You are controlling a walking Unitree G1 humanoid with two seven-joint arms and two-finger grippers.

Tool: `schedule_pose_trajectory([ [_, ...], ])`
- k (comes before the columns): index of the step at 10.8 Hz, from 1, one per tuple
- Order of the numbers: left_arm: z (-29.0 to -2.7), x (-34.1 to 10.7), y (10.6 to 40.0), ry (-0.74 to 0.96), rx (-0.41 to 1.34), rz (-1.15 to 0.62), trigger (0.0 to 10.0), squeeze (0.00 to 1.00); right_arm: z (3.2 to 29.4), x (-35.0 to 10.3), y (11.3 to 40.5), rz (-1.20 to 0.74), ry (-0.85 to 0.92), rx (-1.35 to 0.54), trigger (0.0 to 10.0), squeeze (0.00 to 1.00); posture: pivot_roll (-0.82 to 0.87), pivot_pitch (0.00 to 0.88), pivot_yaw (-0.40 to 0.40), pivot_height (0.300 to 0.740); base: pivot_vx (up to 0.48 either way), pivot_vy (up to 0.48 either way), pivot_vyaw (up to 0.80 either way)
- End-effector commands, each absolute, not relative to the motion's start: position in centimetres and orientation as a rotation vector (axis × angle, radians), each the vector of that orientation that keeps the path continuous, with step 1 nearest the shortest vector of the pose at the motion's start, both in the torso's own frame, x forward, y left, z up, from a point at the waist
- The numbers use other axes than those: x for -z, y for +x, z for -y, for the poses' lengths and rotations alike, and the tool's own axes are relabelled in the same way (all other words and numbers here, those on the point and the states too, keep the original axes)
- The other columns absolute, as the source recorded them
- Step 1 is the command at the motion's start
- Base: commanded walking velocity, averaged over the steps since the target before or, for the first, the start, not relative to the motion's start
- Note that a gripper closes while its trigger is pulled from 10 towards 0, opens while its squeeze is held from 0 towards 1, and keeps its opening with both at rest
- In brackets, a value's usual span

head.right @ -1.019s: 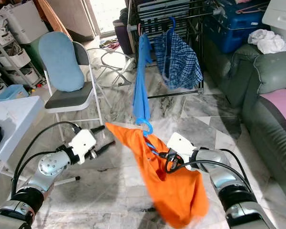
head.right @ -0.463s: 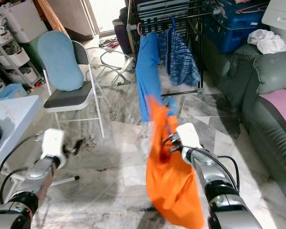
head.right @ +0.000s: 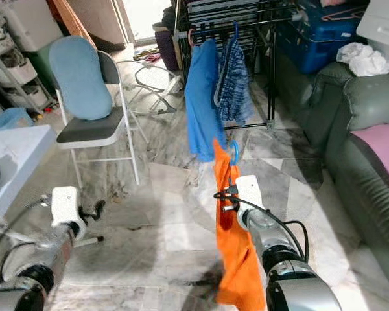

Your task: Hang hanger

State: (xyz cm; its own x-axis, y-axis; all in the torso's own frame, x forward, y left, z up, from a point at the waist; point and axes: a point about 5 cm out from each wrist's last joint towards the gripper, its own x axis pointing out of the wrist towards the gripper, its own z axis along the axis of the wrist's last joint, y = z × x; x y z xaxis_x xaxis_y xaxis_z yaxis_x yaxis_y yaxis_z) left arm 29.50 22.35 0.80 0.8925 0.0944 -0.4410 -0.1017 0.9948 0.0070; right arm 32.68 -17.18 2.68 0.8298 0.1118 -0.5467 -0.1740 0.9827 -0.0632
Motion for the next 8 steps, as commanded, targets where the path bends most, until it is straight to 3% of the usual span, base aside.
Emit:
schedule_pose_trajectory([
  [1, -22.9, 0.0, 28.6, -0.015, -0.127, -0.503, 10.0, 1.0, 16.9, -3.0, 32.9, -0.548, -0.123, -0.144, 0.0, 0.0, -0.14, 0.0, 0.095, 0.74, 0.0, 0.0, 0.0],
  [5, -23.3, 4.8, 22.7, -0.031, -0.179, -0.711, 10.0, 1.0, 18.8, 2.1, 28.0, -0.725, -0.1, -0.032, 0.0, 0.0, -0.13, 0.0, 0.076, 0.74, 0.0, 0.0, 0.0],
  [8, -22.4, 7.0, 19.6, 0.013, -0.141, -0.861, 10.0, 1.0, 19.2, 4.8, 24.5, -0.842, -0.16, -0.048, 0.0, 0.0, -0.14, 0.0, 0.097, 0.74, 0.0, 0.0, 0.0],
])
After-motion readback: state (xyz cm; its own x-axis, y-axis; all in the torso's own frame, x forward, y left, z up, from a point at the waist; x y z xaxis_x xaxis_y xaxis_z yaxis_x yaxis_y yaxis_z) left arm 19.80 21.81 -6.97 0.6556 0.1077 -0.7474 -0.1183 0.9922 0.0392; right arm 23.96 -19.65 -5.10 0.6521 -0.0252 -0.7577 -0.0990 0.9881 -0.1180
